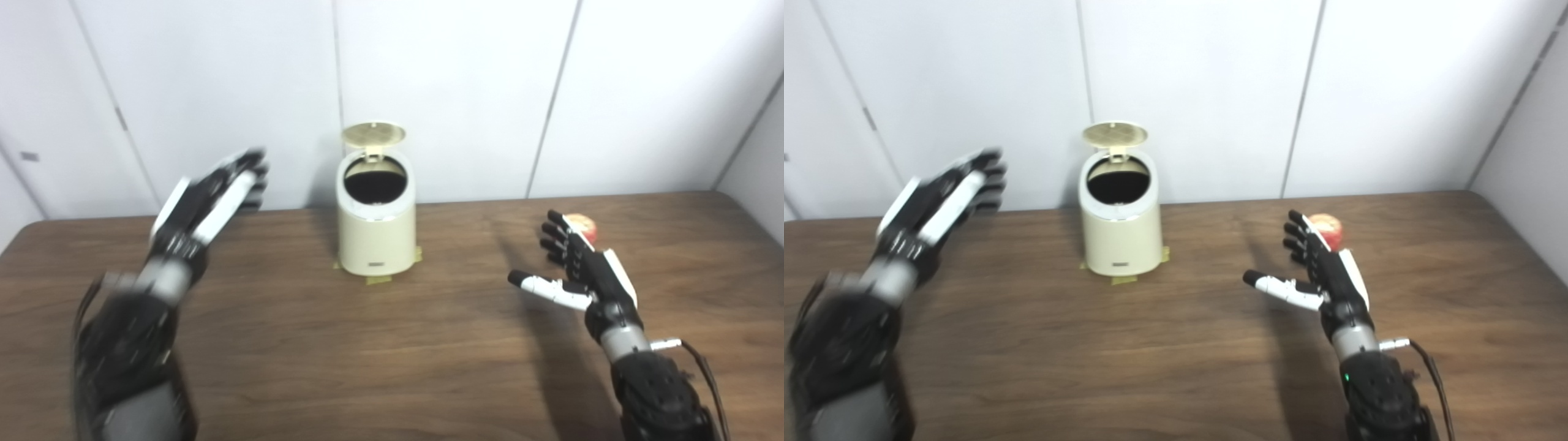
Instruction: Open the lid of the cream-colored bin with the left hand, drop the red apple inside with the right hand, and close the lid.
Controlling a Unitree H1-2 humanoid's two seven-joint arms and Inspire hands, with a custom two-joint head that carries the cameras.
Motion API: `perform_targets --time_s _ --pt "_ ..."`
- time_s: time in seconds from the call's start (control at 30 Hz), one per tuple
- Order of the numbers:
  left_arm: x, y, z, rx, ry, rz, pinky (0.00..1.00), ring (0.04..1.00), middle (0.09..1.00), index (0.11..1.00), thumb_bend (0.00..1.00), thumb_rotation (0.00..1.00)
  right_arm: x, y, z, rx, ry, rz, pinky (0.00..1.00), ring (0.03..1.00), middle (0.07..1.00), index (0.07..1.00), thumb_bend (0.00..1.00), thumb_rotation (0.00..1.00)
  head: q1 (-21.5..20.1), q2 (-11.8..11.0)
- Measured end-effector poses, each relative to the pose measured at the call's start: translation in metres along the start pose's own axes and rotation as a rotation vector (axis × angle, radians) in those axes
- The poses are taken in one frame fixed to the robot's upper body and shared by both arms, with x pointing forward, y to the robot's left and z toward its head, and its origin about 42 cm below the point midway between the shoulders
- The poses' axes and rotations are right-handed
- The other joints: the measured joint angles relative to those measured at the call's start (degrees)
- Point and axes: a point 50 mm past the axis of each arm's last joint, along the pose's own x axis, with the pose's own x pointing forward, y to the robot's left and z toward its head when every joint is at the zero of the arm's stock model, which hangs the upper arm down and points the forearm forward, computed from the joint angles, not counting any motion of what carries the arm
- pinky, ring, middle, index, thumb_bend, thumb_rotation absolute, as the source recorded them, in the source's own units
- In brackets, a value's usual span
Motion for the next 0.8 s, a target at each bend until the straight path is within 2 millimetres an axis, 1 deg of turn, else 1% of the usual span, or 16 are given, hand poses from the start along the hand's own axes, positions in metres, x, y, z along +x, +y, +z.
perform_targets --time_s 0.03,0.07,0.13,0.17,0.2,0.3,0.37,0.43,0.47,0.5,0.6,0.63,0.67,0.7,0.73,0.8 --pt "-0.005 0.000 -0.008 -0.014 0.016 0.007 0.83 0.856 0.871 0.889 0.37 0.82 0.001 -0.002 0.002 -0.004 -0.009 -0.015 0.83 0.882 0.900 0.906 0.76 0.09 0.0 0.0" --pt "-0.010 0.000 -0.015 -0.027 0.030 0.015 0.84 0.864 0.876 0.889 0.38 0.83 0.004 -0.004 0.005 -0.011 -0.021 -0.024 0.81 0.878 0.900 0.902 0.78 0.09 -2.0 0.0" --pt "-0.016 -0.002 -0.023 -0.042 0.044 0.019 0.86 0.875 0.879 0.877 0.36 0.83 0.010 -0.010 0.011 -0.036 -0.041 -0.031 0.75 0.864 0.894 0.894 0.81 0.04 -4.0 0.0" --pt "-0.018 -0.003 -0.026 -0.040 0.050 0.016 0.87 0.879 0.882 0.877 0.35 0.82 0.013 -0.014 0.015 -0.056 -0.052 -0.040 0.74 0.857 0.889 0.893 0.81 0.04 -5.1 0.1" --pt "-0.019 -0.003 -0.028 -0.038 0.052 0.016 0.88 0.883 0.886 0.881 0.34 0.82 0.017 -0.019 0.021 -0.089 -0.063 -0.053 0.74 0.849 0.883 0.893 0.82 0.05 -5.1 0.1" --pt "-0.023 -0.002 -0.031 -0.022 0.054 0.012 0.88 0.891 0.891 0.889 0.35 0.83 0.027 -0.035 0.035 -0.243 -0.069 -0.081 0.78 0.854 0.890 0.890 0.83 0.06 -6.2 0.4" --pt "-0.024 -0.001 -0.033 -0.011 0.058 0.008 0.89 0.898 0.901 0.900 0.35 0.81 0.034 -0.045 0.042 -0.354 -0.061 -0.079 0.77 0.858 0.890 0.871 0.85 0.05 -6.9 0.8" --pt "-0.027 -0.001 -0.036 -0.015 0.064 0.009 0.90 0.906 0.910 0.908 0.35 0.79 0.039 -0.054 0.050 -0.472 -0.081 -0.063 0.73 0.830 0.860 0.842 0.87 0.05 -7.4 1.0" --pt "-0.028 -0.001 -0.038 -0.011 0.068 0.009 0.92 0.914 0.913 0.909 0.37 0.78 0.043 -0.057 0.053 -0.528 -0.089 -0.055 0.72 0.821 0.847 0.822 0.89 0.04 -7.5 1.1" --pt "-0.029 -0.001 -0.039 -0.003 0.073 0.010 0.95 0.918 0.912 0.906 0.38 0.76 0.047 -0.061 0.056 -0.586 -0.095 -0.053 0.68 0.798 0.829 0.796 0.91 0.04 -7.6 1.1" --pt "-0.031 -0.002 -0.041 0.004 0.079 0.015 0.95 0.916 0.911 0.904 0.36 0.71 0.061 -0.069 0.069 -0.715 -0.120 -0.069 0.66 0.795 0.820 0.778 0.93 0.03 -7.9 1.3" --pt "-0.031 -0.002 -0.041 0.005 0.079 0.018 0.95 0.919 0.914 0.908 0.34 0.70 0.066 -0.070 0.074 -0.749 -0.132 -0.075 0.69 0.818 0.825 0.779 0.93 0.03 -8.0 1.4" --pt "-0.031 -0.003 -0.040 0.007 0.077 0.019 0.97 0.919 0.913 0.907 0.32 0.68 0.069 -0.069 0.078 -0.780 -0.142 -0.070 0.75 0.857 0.843 0.783 0.92 0.03 -8.1 1.4" --pt "-0.031 -0.003 -0.039 0.008 0.075 0.018 0.98 0.919 0.912 0.904 0.32 0.67 0.075 -0.069 0.081 -0.825 -0.149 -0.057 0.77 0.876 0.852 0.784 0.92 0.03 -8.1 1.5" --pt "-0.031 -0.004 -0.038 0.010 0.071 0.013 0.99 0.920 0.911 0.900 0.32 0.66 0.080 -0.070 0.083 -0.860 -0.146 -0.046 0.79 0.888 0.858 0.785 0.92 0.04 -8.1 1.5" --pt "-0.032 -0.005 -0.036 0.013 0.061 0.009 0.98 0.917 0.910 0.898 0.32 0.66 0.091 -0.072 0.083 -0.965 -0.136 -0.018 0.80 0.898 0.865 0.783 0.93 0.06 -8.1 1.6"
